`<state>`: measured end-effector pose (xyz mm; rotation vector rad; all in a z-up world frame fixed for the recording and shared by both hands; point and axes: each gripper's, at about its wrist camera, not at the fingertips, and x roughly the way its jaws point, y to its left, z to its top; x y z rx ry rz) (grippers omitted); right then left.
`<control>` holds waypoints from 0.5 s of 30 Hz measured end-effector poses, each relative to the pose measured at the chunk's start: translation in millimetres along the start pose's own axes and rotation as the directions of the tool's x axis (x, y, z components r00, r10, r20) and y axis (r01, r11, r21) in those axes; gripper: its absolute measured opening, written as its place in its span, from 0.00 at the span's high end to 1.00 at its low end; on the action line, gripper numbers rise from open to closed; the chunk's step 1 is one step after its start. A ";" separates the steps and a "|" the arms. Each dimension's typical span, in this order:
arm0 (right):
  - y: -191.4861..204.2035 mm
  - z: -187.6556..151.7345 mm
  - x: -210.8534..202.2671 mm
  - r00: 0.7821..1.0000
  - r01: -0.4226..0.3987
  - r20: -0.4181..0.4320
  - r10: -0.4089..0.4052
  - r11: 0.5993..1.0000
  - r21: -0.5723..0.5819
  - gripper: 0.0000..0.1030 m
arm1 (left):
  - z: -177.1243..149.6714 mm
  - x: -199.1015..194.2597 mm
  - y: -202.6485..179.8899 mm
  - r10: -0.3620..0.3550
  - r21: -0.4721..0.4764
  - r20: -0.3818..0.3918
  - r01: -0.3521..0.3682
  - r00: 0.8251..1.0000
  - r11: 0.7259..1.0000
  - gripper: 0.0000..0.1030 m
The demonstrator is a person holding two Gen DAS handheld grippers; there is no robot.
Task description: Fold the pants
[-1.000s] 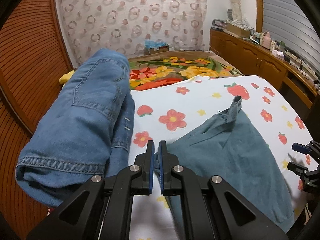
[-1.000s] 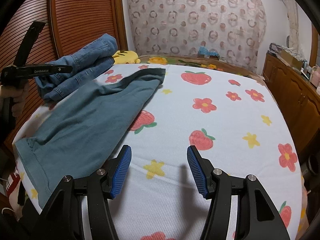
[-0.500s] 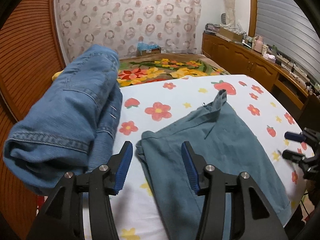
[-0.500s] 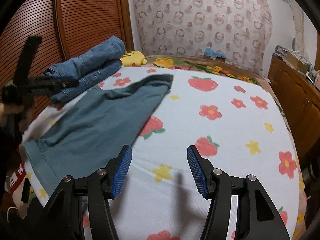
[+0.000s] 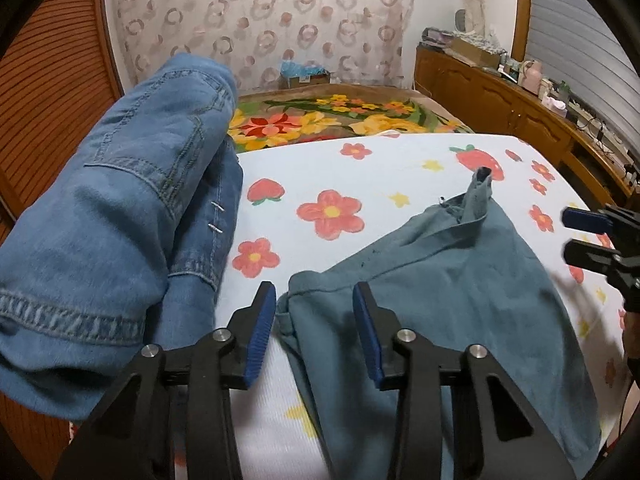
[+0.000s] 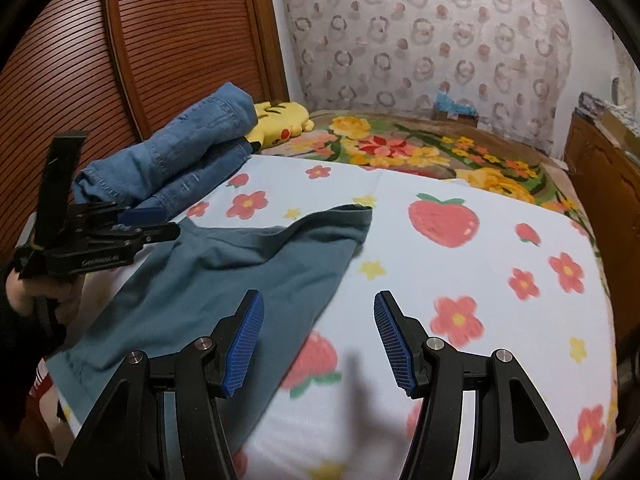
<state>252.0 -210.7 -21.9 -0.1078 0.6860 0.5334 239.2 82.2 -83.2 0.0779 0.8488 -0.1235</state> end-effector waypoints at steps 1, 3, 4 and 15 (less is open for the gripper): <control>-0.7 2.3 8.1 1.000 0.000 -0.011 0.000 1.000 0.002 0.42 | 0.3 3.5 0.0 0.011 0.003 -0.010 -0.011 1.000 1.000 0.63; -2.0 6.8 24.2 0.999 -0.001 -0.034 0.002 1.000 0.008 0.42 | -0.2 7.6 -0.6 0.011 0.004 -0.020 -0.011 1.000 1.000 0.66; -2.7 8.7 31.7 0.999 -0.003 -0.045 0.004 1.000 0.008 0.42 | -0.9 9.7 -0.7 0.012 0.005 -0.026 -0.012 1.000 1.000 0.67; -6.9 19.4 61.1 0.996 -0.003 -0.086 0.004 1.000 0.013 0.42 | -1.4 -18.8 10.3 0.075 -0.019 0.082 -0.074 0.994 0.997 0.97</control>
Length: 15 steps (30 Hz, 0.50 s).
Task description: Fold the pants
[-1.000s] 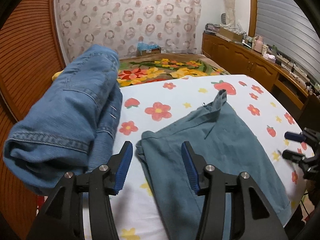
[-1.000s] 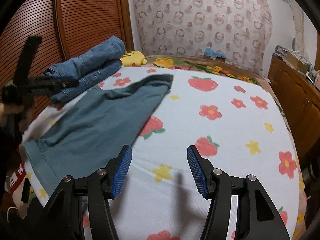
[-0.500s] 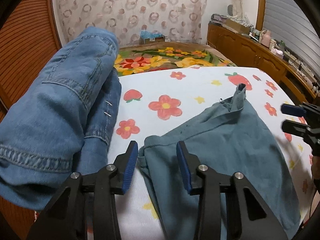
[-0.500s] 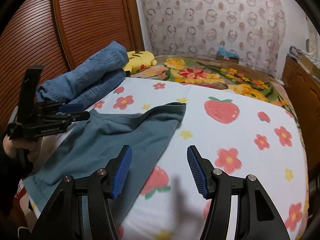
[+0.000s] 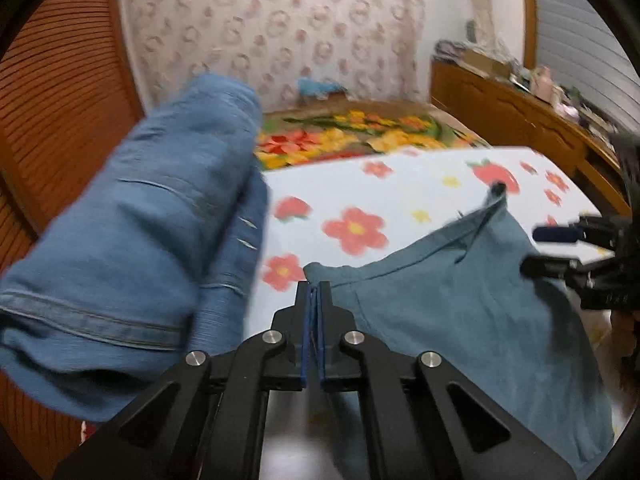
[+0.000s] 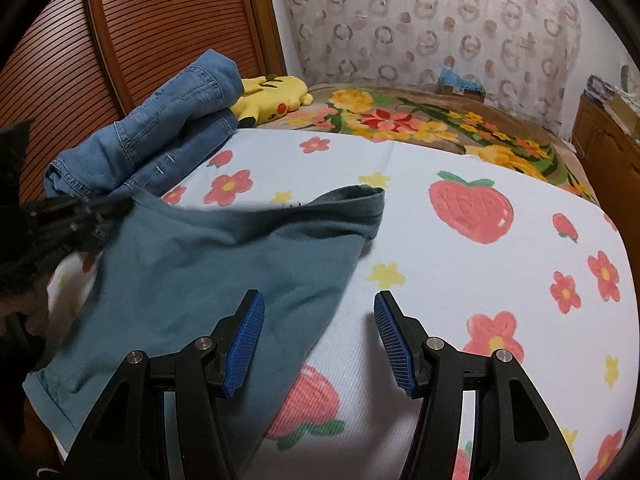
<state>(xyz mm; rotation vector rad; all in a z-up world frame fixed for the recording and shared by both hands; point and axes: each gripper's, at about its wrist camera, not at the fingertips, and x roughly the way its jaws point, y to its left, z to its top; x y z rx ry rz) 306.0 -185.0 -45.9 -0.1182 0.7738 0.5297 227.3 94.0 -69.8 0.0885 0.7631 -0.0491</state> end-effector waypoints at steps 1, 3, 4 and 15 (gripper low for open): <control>0.8 -0.6 -0.7 1.000 -0.001 -0.001 0.001 1.000 -0.001 0.42 | 1.0 -1.2 3.0 0.000 -0.005 -0.002 0.000 1.000 1.000 0.97; 2.3 -1.0 -1.5 1.000 0.003 -0.002 -0.003 1.000 -0.004 0.42 | 1.6 -1.4 6.0 0.011 -0.001 -0.008 -0.012 1.000 1.000 0.97; 2.6 -0.6 -1.9 1.000 0.001 -0.002 -0.001 1.000 -0.005 0.42 | 1.4 -0.8 7.0 0.012 -0.003 -0.010 -0.012 1.000 1.000 0.97; -2.9 8.3 8.0 1.000 -0.010 -0.024 0.011 1.000 0.021 0.42 | -3.5 -5.5 2.7 -0.052 -0.030 -0.026 0.051 0.998 0.998 0.65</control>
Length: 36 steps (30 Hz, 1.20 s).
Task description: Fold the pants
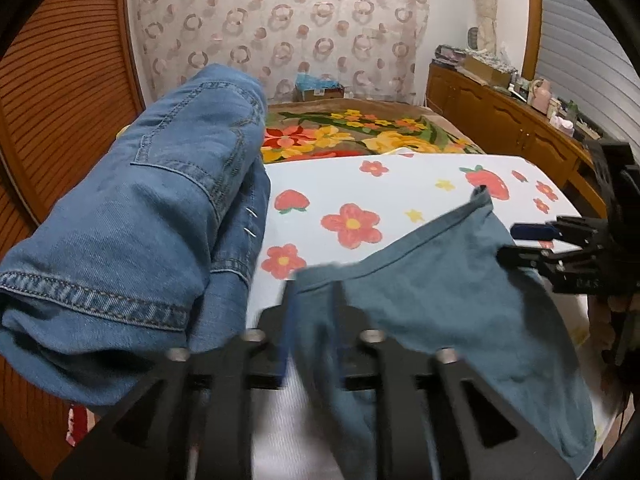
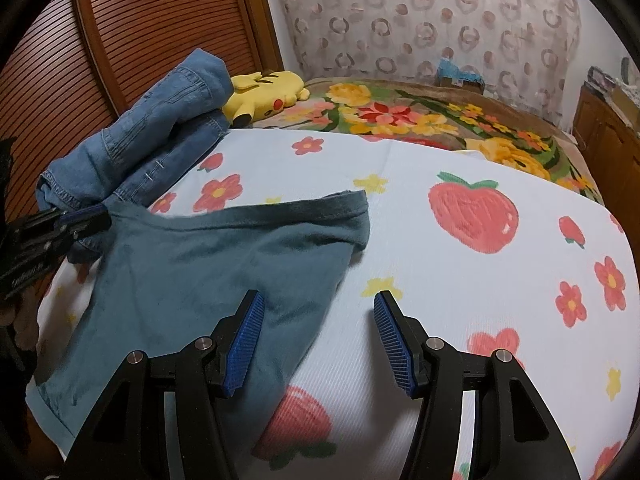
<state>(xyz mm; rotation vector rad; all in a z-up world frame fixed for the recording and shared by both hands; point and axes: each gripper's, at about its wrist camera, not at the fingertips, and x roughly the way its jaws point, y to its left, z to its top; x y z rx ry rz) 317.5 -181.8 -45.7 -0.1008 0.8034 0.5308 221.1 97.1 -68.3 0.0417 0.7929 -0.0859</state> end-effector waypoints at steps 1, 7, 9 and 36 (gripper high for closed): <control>-0.4 1.4 1.2 1.000 -0.003 -0.002 0.003 1.000 0.002 0.42 | -0.8 -1.6 -1.6 -0.004 0.003 0.006 0.004 1.000 1.000 0.59; 1.0 7.8 9.2 1.000 -0.020 -0.015 0.020 1.000 0.000 0.45 | -5.6 -11.8 -10.0 -0.042 0.010 0.033 0.042 0.999 0.999 0.34; 1.1 9.7 12.1 0.999 -0.034 -0.024 0.034 0.999 0.001 0.51 | -7.5 -14.3 -11.1 -0.042 0.010 0.038 0.041 0.998 0.999 0.34; -34.4 15.5 -28.6 0.987 0.159 0.039 -0.158 0.986 -0.043 0.71 | -25.3 -22.5 -19.5 -0.064 0.028 0.046 0.063 0.997 0.998 0.34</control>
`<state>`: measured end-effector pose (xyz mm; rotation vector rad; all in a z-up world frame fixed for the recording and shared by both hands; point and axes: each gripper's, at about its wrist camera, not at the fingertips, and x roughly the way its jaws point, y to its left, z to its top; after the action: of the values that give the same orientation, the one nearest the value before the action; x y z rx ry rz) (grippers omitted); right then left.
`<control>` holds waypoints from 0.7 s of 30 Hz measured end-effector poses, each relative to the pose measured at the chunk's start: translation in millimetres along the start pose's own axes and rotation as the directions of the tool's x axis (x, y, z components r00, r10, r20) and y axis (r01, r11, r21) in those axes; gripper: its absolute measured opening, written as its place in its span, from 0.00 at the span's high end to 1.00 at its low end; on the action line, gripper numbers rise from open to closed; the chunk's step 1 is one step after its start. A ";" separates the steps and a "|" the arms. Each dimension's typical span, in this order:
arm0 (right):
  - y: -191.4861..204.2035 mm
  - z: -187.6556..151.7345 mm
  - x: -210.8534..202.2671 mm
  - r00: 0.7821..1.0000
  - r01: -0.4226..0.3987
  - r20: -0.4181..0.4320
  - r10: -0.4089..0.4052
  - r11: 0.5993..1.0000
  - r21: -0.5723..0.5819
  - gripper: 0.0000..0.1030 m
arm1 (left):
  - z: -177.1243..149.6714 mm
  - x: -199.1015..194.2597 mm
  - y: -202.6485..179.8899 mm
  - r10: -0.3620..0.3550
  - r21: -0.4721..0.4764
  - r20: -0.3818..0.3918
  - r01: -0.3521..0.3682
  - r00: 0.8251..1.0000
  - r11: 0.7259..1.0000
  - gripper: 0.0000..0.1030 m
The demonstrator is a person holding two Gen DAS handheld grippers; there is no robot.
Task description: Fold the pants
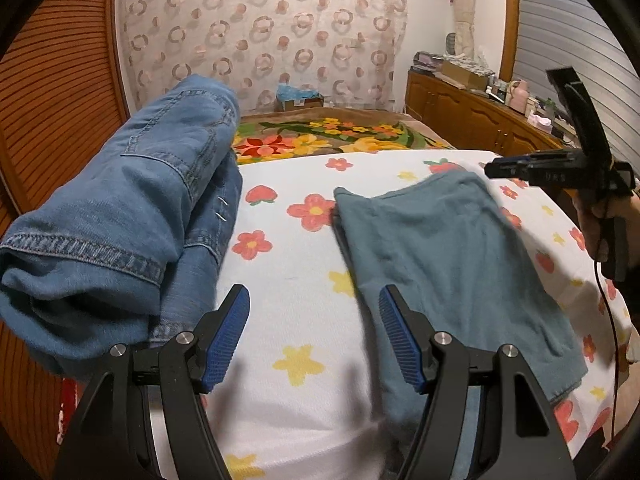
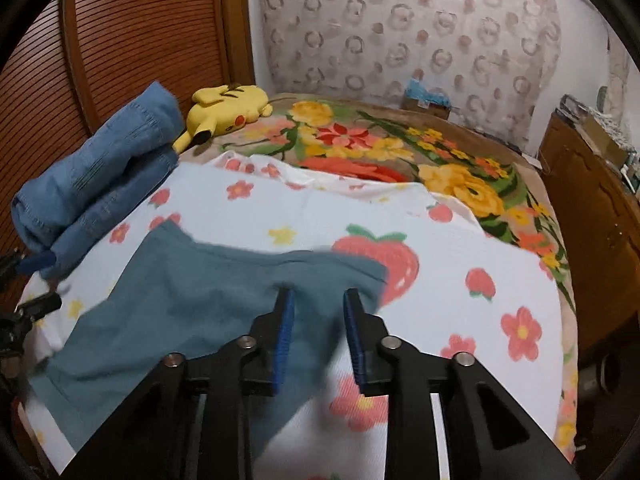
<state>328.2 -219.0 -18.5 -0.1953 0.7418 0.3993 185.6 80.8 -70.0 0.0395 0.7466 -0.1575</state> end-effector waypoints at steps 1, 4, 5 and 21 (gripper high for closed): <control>3.4 1.7 -1.6 1.000 -0.001 0.000 0.001 1.000 -0.003 0.68 | -2.1 -1.7 -2.0 -0.004 0.002 0.000 0.004 1.000 1.000 0.34; 10.1 -12.2 -15.3 0.999 -0.034 0.009 0.034 0.999 -0.007 0.68 | -10.3 -5.6 -7.2 -0.020 0.006 0.000 0.020 1.000 1.000 0.34; 10.1 -15.4 -23.4 0.999 -0.051 0.015 0.051 0.999 -0.005 0.68 | -12.8 -6.7 -8.4 -0.024 0.007 0.000 0.024 1.000 1.000 0.34; 41.5 -101.5 -144.3 0.982 -0.120 0.143 0.121 0.993 -0.016 0.68 | -38.2 -28.3 -21.8 -0.048 -0.001 -0.002 0.048 0.999 0.999 0.34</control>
<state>152.1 -253.8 6.2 -0.1273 0.6118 0.5256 136.0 66.4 -78.4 0.0209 0.7496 -0.2030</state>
